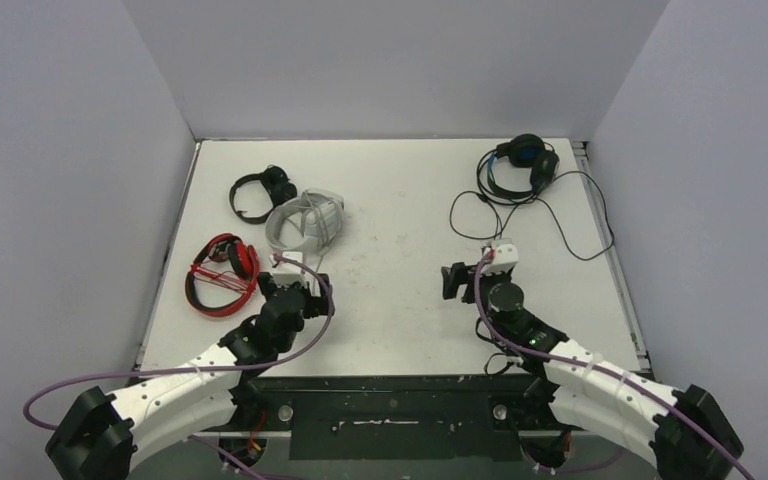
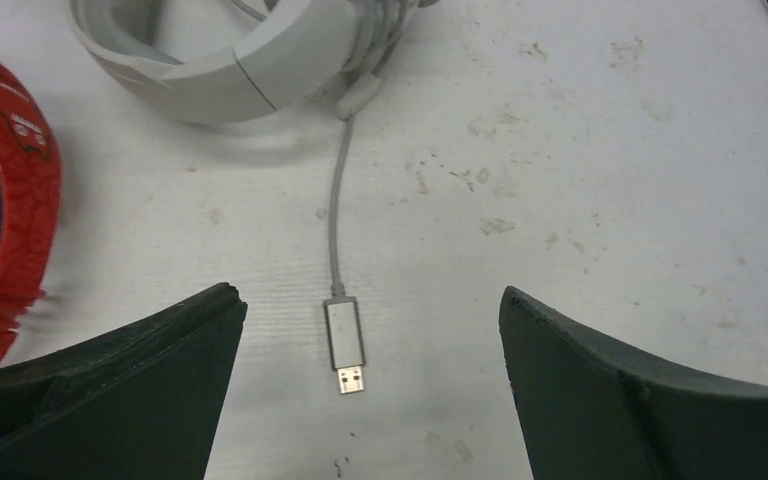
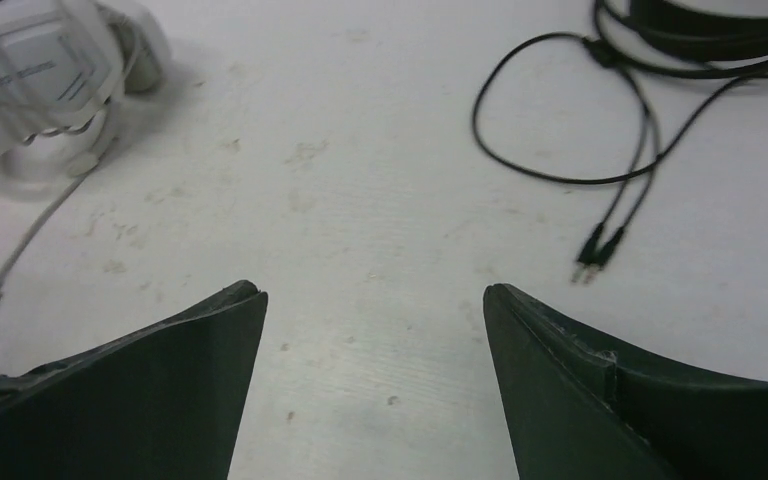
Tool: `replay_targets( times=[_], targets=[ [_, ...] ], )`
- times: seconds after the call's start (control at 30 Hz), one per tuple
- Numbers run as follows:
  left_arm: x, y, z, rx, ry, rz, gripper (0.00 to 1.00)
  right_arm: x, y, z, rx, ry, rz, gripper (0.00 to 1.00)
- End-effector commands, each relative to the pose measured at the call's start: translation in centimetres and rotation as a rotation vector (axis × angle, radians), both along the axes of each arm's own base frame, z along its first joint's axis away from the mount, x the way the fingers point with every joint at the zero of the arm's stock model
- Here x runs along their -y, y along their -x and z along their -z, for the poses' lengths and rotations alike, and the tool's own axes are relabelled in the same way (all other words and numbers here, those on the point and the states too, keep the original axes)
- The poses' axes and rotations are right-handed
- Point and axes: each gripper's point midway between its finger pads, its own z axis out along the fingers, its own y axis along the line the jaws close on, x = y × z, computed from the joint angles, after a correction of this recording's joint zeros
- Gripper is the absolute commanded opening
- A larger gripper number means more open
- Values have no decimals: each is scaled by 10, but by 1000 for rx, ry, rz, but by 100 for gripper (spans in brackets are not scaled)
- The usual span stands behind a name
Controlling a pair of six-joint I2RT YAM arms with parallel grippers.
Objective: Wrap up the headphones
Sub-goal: Reset both arms
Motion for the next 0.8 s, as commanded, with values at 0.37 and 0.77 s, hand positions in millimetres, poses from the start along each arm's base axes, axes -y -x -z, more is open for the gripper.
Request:
replay_targets(
  times=[0.37,0.77],
  targets=[
    [-126,-43,-47,325,-97,-465,97,176,-25,-14,271,130,513,87],
    [-135,-86,2,366,-255,-333,91,237,-76,25,187,189,489,100]
  ],
)
